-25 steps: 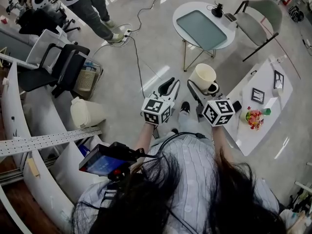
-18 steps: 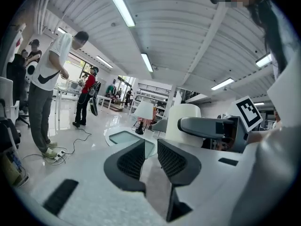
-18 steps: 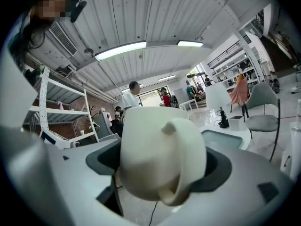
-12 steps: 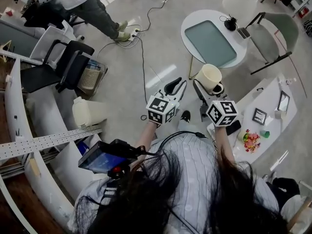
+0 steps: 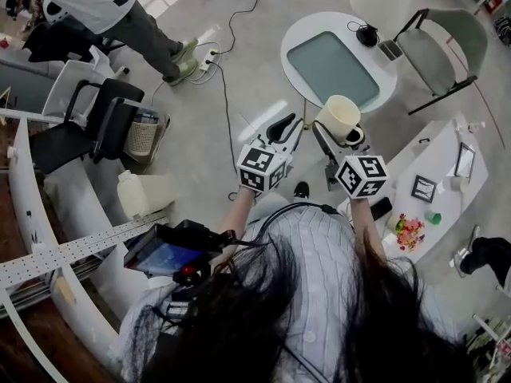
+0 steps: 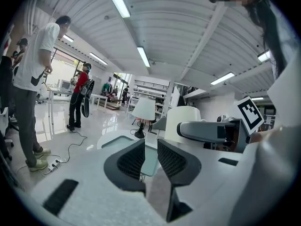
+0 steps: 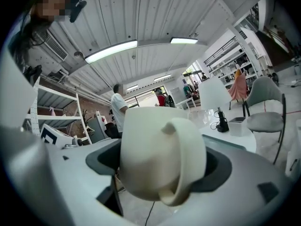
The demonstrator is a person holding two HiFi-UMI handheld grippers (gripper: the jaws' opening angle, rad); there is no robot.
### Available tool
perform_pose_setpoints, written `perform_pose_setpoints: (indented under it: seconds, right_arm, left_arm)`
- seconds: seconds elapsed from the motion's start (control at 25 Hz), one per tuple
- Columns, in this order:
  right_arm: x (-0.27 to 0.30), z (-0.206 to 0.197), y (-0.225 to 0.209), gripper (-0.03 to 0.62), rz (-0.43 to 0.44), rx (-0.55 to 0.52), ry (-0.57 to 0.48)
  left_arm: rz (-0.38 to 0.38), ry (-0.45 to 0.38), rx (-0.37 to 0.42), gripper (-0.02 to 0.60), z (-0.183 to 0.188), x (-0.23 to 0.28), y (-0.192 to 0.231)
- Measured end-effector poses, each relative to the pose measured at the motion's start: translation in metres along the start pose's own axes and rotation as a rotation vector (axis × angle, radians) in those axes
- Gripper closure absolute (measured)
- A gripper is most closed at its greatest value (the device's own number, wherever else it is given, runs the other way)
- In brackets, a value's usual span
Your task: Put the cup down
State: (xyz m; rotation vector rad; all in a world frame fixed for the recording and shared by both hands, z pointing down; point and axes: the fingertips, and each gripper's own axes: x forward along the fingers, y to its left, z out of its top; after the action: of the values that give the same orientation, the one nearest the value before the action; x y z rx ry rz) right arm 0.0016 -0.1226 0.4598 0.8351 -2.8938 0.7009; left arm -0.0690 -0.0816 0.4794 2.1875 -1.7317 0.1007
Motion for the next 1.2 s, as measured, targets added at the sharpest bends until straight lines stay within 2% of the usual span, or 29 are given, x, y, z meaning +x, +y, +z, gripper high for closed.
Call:
perform_pose_setpoints:
  seconds: [0.32,0.6,0.84,1.2]
  right_arm:
    - [0.007,0.006,-0.022,0.193,-0.035,0.017,-0.012]
    - [0.026,0.008,-0.050,0.192,-0.117,0.046,-0.026]
    - [0.066,0.019,-0.079,0.192,-0.207,0.066,-0.037]
    - [0.125,0.032,-0.116,0.193,-0.334,0.086,-0.047]
  left_arm:
    - [-0.025,0.002,-0.013,0.489,0.011,0.025,0.005]
    - [-0.083,0.049,-0.003,0.488,0.011,0.058,0.026]
    - [-0.175,0.056,0.013,0.488,0.034,0.103,0.059]
    - [-0.286,0.129,0.043,0.488,0.051,0.167,0.112]
